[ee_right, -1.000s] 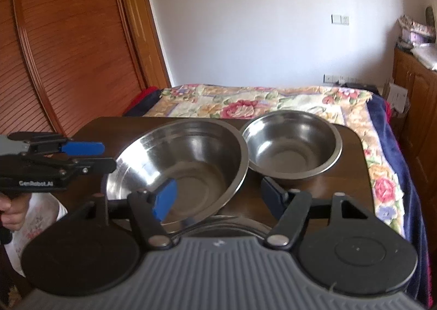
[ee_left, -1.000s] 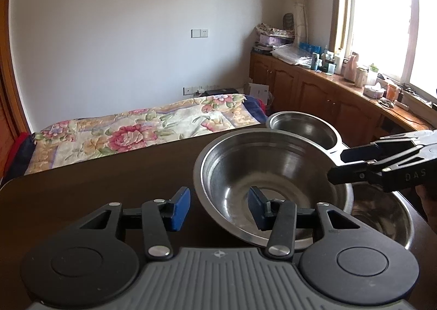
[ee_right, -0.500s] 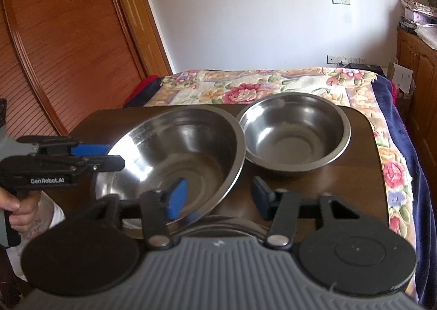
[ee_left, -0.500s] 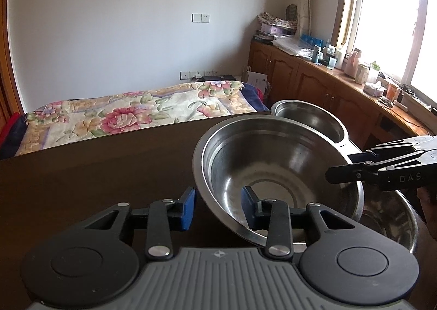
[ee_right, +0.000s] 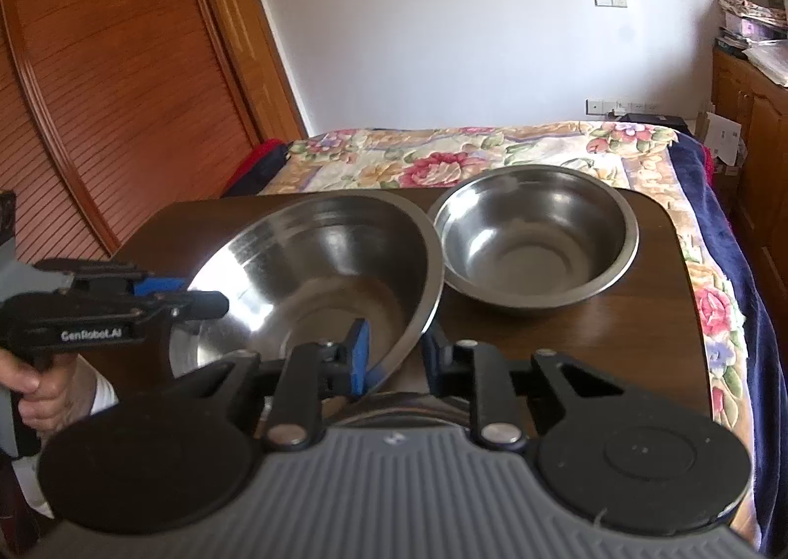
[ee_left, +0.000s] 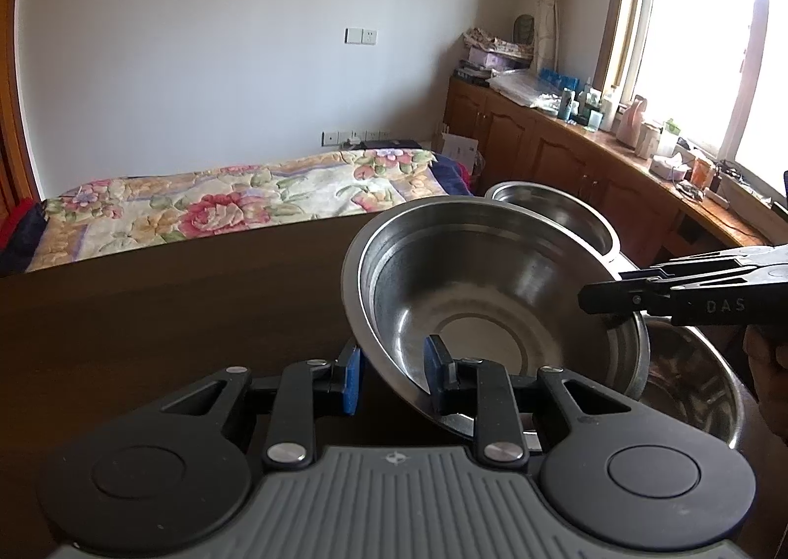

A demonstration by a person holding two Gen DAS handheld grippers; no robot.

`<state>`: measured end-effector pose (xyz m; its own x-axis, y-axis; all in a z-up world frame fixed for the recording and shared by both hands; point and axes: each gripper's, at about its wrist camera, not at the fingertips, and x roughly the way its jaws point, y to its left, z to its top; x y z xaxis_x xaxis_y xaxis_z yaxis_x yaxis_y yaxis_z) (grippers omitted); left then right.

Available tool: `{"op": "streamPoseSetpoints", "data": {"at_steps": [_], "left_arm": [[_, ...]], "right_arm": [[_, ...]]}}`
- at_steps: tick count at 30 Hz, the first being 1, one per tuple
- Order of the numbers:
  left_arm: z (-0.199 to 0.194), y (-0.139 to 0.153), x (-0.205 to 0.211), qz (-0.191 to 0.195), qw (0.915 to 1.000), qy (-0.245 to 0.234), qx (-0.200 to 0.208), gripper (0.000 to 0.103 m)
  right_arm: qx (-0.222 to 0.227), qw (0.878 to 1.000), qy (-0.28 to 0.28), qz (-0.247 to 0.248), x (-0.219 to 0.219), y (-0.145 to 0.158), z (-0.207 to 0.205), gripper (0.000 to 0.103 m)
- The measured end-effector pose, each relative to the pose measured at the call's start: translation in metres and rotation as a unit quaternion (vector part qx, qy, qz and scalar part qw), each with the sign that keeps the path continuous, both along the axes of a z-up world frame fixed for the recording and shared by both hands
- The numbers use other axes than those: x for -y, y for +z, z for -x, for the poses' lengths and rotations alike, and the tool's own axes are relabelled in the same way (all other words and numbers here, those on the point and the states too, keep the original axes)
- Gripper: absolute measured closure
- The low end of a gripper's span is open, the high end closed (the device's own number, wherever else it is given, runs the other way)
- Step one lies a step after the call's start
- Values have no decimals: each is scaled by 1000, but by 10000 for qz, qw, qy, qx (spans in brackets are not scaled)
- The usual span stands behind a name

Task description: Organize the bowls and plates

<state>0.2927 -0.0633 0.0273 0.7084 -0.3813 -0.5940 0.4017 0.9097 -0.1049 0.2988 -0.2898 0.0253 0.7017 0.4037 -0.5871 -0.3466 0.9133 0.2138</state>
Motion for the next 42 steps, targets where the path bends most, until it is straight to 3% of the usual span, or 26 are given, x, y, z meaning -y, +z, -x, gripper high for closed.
{"op": "streamPoseSetpoints", "data": {"at_steps": [11, 23, 35, 42], "left_arm": [[34, 19, -20, 195, 9994, 75, 262, 46], [96, 25, -40, 479, 9979, 32, 429, 46], [178, 6, -43, 667, 9966, -100, 479, 45], [204, -7, -42, 634, 9966, -82, 515, 45]], "right_arm": [[215, 9996, -17, -200, -9, 14, 14, 81], [317, 9990, 82, -319, -19, 21, 59, 81], [381, 9985, 116, -385, -19, 17, 123, 81], [313, 9988, 137, -364, -21, 6, 155, 81]]}}
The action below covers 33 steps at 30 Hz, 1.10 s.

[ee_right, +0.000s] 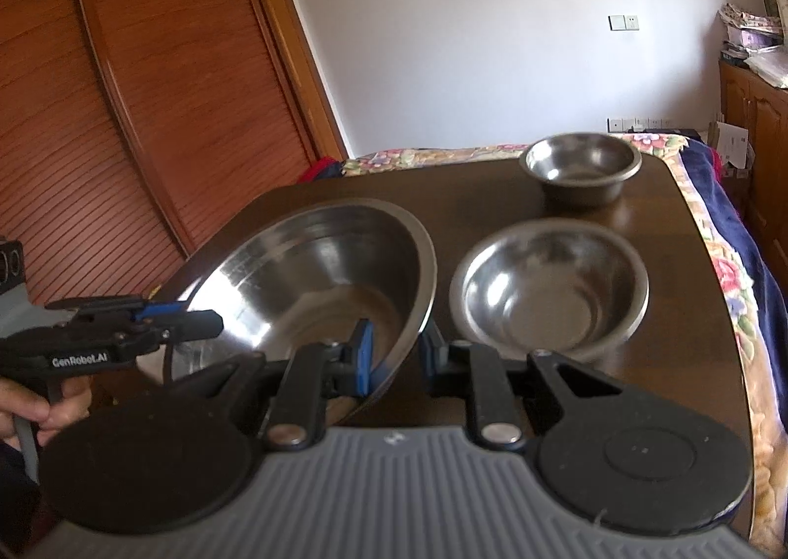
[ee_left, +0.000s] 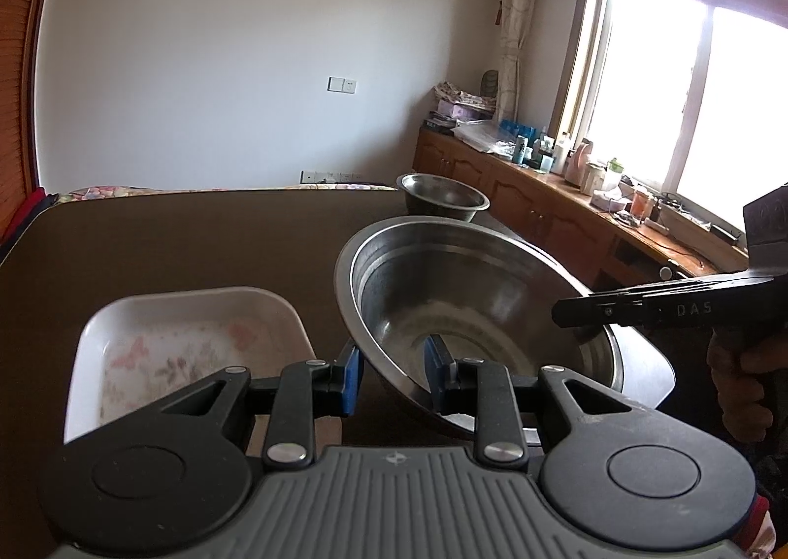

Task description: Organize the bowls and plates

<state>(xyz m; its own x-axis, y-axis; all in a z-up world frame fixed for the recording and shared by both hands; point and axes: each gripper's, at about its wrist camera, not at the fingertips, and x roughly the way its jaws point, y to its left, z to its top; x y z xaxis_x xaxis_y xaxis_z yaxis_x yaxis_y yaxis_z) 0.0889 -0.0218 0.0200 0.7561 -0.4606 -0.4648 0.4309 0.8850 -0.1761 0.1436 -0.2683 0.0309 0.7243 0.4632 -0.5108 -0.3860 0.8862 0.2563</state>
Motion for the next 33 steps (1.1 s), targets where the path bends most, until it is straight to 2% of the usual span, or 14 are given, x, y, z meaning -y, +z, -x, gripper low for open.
{"op": "streamPoseSetpoints", "data": {"at_steps": [8, 25, 33], "left_arm": [[4, -11, -2, 26, 10000, 33, -87, 46], [0, -19, 3, -26, 9997, 91, -204, 45], [-2, -19, 5, -51, 9998, 102, -191, 40]], "right_arm": [[-158, 9998, -16, -125, 0, -12, 4, 81], [-112, 9999, -75, -80, -2, -23, 10, 81], [-83, 9998, -121, -134, 1, -22, 9, 79]]}}
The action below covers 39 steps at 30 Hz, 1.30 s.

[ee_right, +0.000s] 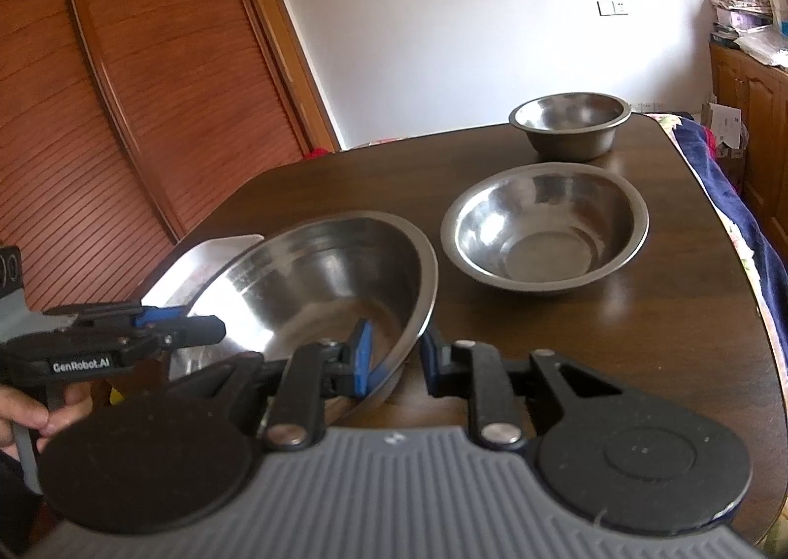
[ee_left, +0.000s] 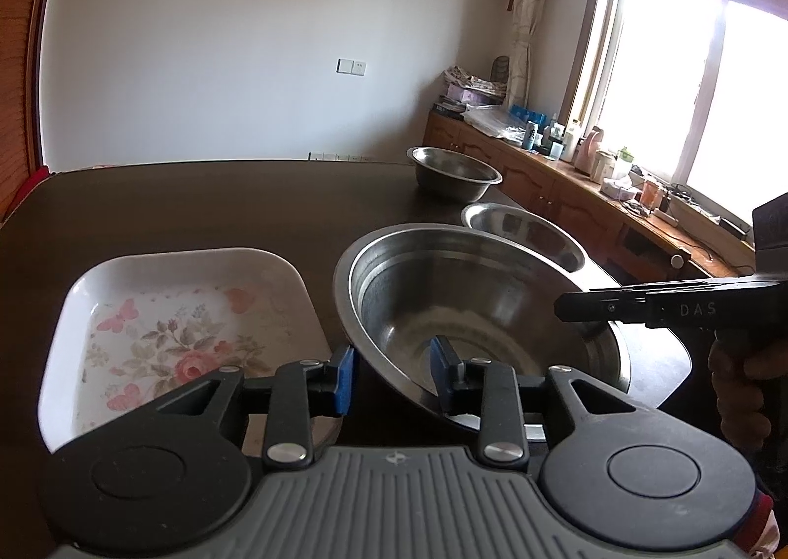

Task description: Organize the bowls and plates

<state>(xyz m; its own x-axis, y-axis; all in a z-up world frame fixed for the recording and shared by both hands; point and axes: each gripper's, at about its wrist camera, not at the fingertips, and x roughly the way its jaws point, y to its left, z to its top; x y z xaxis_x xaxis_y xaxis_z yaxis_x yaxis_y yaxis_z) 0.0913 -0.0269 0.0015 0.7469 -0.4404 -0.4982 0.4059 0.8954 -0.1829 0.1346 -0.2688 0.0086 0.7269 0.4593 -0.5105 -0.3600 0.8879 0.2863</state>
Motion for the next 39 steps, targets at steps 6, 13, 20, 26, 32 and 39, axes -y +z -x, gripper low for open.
{"op": "streamPoseSetpoints", "data": {"at_steps": [6, 13, 20, 26, 32, 39], "left_arm": [[3, 7, -3, -52, 9998, 97, 175, 32], [3, 15, -7, -55, 9994, 151, 304, 26], [3, 23, -7, -81, 9988, 205, 446, 25], [-1, 32, 5, -153, 9983, 111, 552, 25], [-18, 46, 26, -197, 9979, -102, 603, 21], [-51, 57, 52, -360, 9970, -371, 570, 7]], "right_arm": [[111, 9999, -47, 84, 1, 5, 1, 73], [238, 9995, -94, 165, 7, 12, 5, 72], [493, 9983, -139, 284, 13, 25, 10, 72], [724, 9961, -283, 429, 20, 32, 9, 69], [738, 9945, -570, 469, 37, 27, 1, 61], [786, 9911, -892, 597, 52, 16, -14, 38]]}}
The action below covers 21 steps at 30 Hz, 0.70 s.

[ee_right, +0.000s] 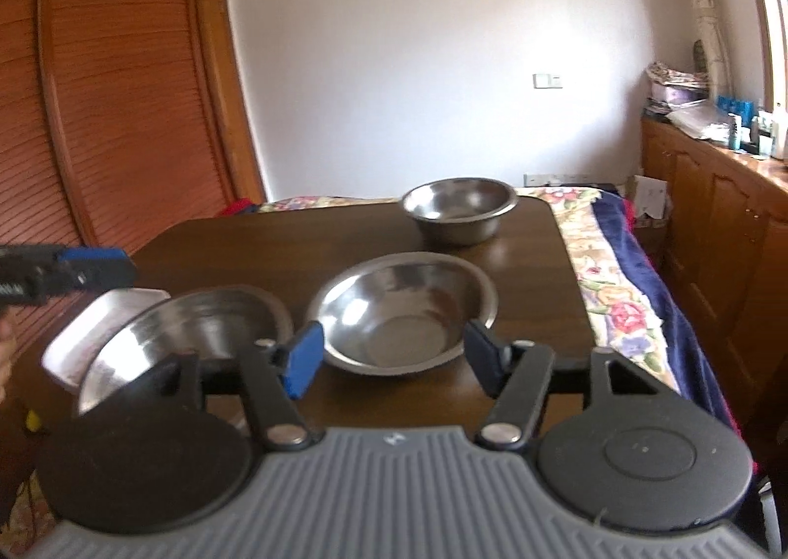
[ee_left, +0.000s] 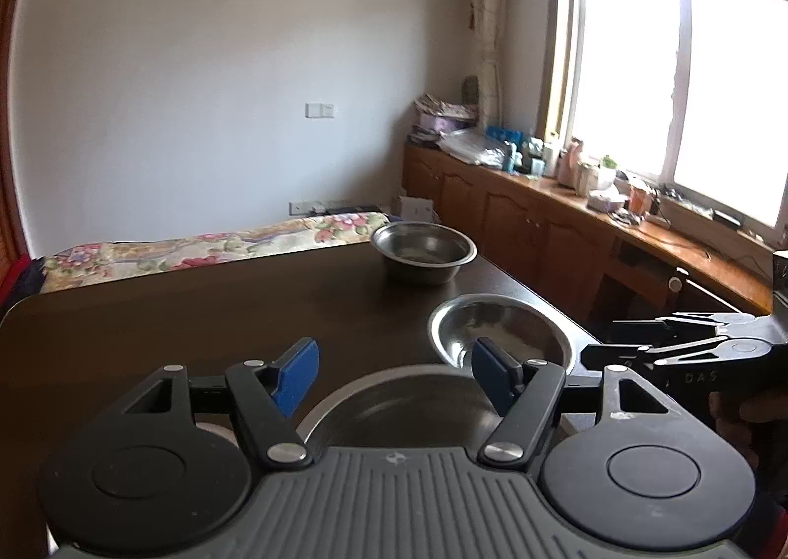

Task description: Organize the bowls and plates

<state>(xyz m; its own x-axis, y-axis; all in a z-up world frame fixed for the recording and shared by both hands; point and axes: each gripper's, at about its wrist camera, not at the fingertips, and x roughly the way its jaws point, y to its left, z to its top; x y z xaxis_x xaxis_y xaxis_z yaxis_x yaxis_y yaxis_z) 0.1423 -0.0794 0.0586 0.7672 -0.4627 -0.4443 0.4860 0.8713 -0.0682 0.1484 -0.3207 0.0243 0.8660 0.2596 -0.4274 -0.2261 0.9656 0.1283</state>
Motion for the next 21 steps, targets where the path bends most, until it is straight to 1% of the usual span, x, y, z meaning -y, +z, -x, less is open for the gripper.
{"op": "streamPoseSetpoints", "data": {"at_steps": [2, 4, 6, 11, 13, 16, 21], "left_arm": [[-11, 1, 9, -112, 9998, -168, -57, 7], [-20, 1, 16, -222, 9993, -278, -117, 9], [-29, 1, 22, -368, 9985, -380, -152, 14], [-53, 1, 39, -789, 9948, -606, -233, 18], [-63, -1, 43, -917, 9931, -666, -306, 19], [-77, -6, 48, -1030, 9904, -786, -481, 21], [-96, -12, 60, -1216, 9866, -885, -635, 22]], "right_arm": [[-50, 9999, -62, -82, 7, -5, -7, 36], [-74, 9998, -104, -159, 12, -9, -14, 30], [-76, 9997, -138, -198, 17, -12, -21, 30], [-140, 9990, -141, -390, 29, -21, -35, 30], [-196, 9985, -105, -502, 31, -24, -39, 30], [-373, 9959, 5, -825, 35, -27, -45, 30], [-334, 9976, -12, -602, 34, -26, -49, 30]]}}
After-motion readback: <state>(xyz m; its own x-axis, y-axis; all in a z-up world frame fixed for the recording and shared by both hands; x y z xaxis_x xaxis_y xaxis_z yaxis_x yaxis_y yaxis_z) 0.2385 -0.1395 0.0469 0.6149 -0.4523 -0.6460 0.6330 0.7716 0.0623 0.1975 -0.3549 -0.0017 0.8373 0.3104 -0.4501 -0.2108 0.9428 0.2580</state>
